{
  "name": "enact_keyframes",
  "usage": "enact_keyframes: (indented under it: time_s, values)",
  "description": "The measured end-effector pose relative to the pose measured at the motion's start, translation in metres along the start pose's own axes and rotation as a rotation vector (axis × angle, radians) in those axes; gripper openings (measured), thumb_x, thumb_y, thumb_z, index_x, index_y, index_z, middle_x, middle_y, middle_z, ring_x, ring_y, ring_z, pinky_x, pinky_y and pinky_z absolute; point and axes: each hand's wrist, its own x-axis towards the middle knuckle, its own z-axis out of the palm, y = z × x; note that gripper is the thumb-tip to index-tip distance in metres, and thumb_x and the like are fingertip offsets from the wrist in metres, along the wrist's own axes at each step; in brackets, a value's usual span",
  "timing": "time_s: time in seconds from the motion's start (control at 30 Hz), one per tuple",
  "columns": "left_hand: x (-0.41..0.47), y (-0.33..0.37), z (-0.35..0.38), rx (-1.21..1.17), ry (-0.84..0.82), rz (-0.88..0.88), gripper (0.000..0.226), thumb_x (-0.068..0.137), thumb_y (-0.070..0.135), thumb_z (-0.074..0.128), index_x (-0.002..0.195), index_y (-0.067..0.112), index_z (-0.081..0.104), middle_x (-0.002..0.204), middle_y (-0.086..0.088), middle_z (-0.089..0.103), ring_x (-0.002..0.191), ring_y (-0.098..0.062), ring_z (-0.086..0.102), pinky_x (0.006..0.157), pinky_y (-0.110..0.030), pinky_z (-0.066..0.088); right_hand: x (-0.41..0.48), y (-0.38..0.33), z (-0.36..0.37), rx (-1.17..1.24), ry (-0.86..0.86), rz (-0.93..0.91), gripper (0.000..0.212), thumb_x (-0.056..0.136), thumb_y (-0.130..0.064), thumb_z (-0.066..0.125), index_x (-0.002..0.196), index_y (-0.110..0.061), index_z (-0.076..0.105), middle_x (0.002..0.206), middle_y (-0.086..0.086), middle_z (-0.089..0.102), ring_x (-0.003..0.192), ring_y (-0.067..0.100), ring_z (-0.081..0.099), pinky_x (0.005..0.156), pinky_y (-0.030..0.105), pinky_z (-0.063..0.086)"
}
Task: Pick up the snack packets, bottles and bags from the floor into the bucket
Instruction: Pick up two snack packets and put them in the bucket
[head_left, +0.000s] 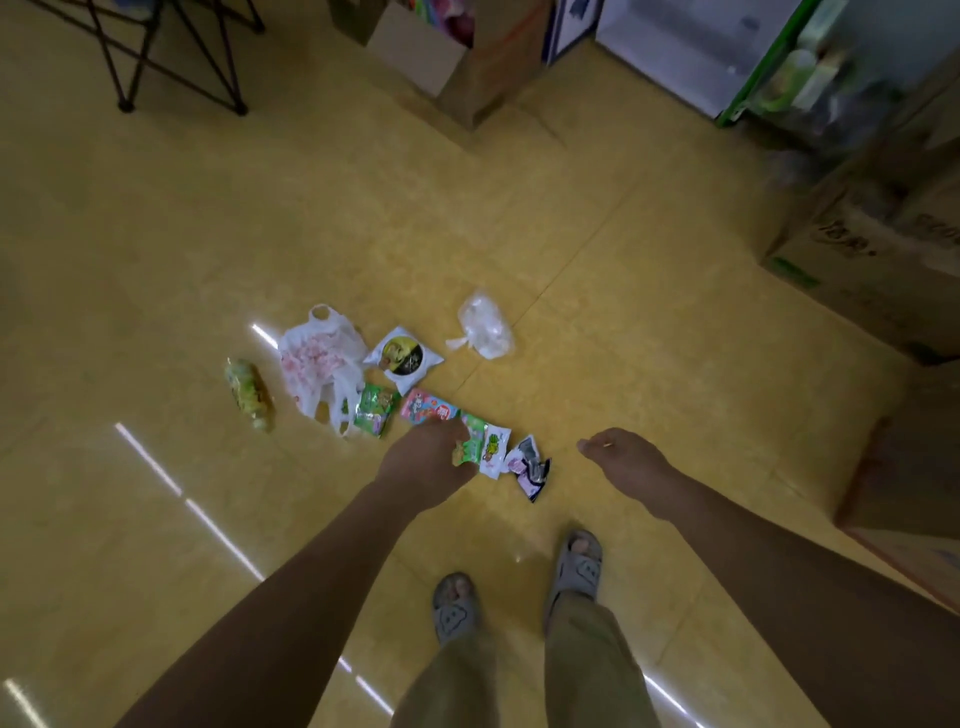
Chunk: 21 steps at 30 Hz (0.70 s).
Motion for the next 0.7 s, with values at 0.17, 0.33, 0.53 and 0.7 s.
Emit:
enact_keyframes:
  time_s: [0.17, 0.33, 0.53, 0.7]
  values:
    - [0.060, -0.025, 0.066, 0.066, -0.052, -0.046, 0.049, 0.085, 0.040, 0.068, 0.128, 0.023, 0.053, 0.122, -0.003, 0.056, 0.111, -0.023, 0.056, 0.087, -0.038, 0.050, 0.089, 0.028, 0.023, -0.061, -0.053, -0.007, 0.053, 0.093, -0.053, 0.053, 0.133, -0.018, 0.049, 0.131, 0.008, 0.054, 0.103, 0.025, 0.052, 0.081, 0.033, 0.042]
    - [0.120, -0.046, 0.146, 0.123, -0.126, -0.095, 0.056, 0.080, 0.039, 0.071, 0.130, 0.023, 0.051, 0.128, -0.004, 0.051, 0.116, -0.026, 0.052, 0.088, -0.044, 0.050, 0.178, 0.067, 0.054, -0.115, -0.121, -0.011, 0.061, 0.093, -0.052, 0.054, 0.140, -0.016, 0.042, 0.132, 0.009, 0.052, 0.110, 0.026, 0.053, 0.084, 0.031, 0.042]
    - [0.173, -0.078, 0.233, 0.197, -0.205, -0.102, 0.068, 0.078, 0.037, 0.075, 0.136, 0.023, 0.043, 0.138, -0.002, 0.042, 0.128, -0.024, 0.039, 0.092, -0.041, 0.048, 0.264, 0.113, 0.095, -0.177, -0.167, -0.032, 0.075, 0.089, -0.054, 0.058, 0.146, -0.012, 0.032, 0.140, 0.014, 0.048, 0.118, 0.029, 0.053, 0.091, 0.034, 0.045]
    - [0.213, -0.113, 0.292, 0.305, -0.233, -0.062, 0.089, 0.071, 0.039, 0.082, 0.143, 0.021, 0.033, 0.145, -0.003, 0.036, 0.137, -0.025, 0.028, 0.100, -0.043, 0.045, 0.326, 0.145, 0.130, -0.260, -0.192, -0.065, 0.086, 0.086, -0.055, 0.062, 0.150, -0.012, 0.025, 0.139, 0.016, 0.045, 0.116, 0.030, 0.053, 0.083, 0.033, 0.044]
